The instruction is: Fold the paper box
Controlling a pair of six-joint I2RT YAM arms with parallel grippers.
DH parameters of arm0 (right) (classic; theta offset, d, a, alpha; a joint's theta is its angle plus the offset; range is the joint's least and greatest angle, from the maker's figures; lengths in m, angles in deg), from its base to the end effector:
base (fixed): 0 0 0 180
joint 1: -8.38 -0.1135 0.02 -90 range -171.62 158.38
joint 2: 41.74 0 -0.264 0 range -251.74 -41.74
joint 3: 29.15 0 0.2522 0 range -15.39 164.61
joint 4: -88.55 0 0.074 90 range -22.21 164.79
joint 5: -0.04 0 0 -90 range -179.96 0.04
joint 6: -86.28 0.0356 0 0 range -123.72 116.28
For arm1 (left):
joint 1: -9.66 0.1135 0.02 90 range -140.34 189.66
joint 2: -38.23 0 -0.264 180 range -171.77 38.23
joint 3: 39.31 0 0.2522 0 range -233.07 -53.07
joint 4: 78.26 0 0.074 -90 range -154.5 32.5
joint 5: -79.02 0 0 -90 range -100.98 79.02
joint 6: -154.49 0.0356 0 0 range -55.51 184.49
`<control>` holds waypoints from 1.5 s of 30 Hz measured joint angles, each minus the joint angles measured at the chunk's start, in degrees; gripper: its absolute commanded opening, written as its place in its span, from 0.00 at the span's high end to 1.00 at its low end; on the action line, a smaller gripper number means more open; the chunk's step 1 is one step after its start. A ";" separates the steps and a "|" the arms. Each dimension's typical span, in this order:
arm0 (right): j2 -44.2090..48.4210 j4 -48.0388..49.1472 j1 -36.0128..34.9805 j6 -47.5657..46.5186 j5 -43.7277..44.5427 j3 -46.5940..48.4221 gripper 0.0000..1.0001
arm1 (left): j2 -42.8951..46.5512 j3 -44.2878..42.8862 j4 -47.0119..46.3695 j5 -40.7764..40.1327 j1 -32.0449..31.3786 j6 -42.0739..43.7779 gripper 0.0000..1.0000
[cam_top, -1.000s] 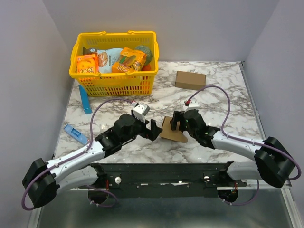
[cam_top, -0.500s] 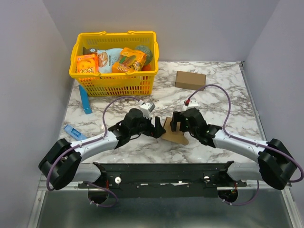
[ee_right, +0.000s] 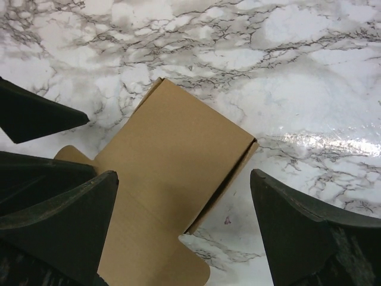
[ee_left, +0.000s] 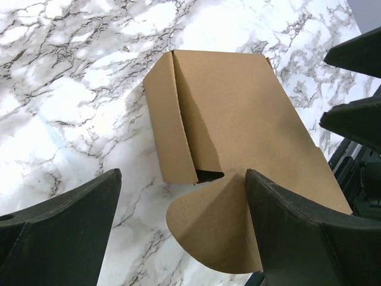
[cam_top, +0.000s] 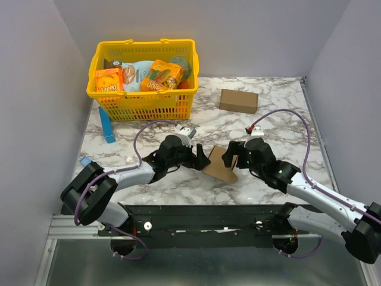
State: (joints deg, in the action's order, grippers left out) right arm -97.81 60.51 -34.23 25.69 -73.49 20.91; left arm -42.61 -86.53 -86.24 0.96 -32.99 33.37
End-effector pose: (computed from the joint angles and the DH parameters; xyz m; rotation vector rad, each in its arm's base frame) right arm 0.1636 0.1368 0.2456 -0.0834 2.1660 0.4219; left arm 0.2054 -0.1993 0.1874 0.3582 2.1337 -0.9959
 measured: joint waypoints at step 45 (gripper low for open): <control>2.56 -9.49 2.36 -15.52 -16.52 4.04 0.00 | 1.62 -0.87 0.17 0.59 1.09 3.98 0.07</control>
State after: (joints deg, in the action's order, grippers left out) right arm -95.26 51.02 -31.87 10.17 -90.02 24.95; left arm -40.99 -87.40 -86.06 1.55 -31.90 37.35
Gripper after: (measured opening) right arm 0.997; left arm 0.930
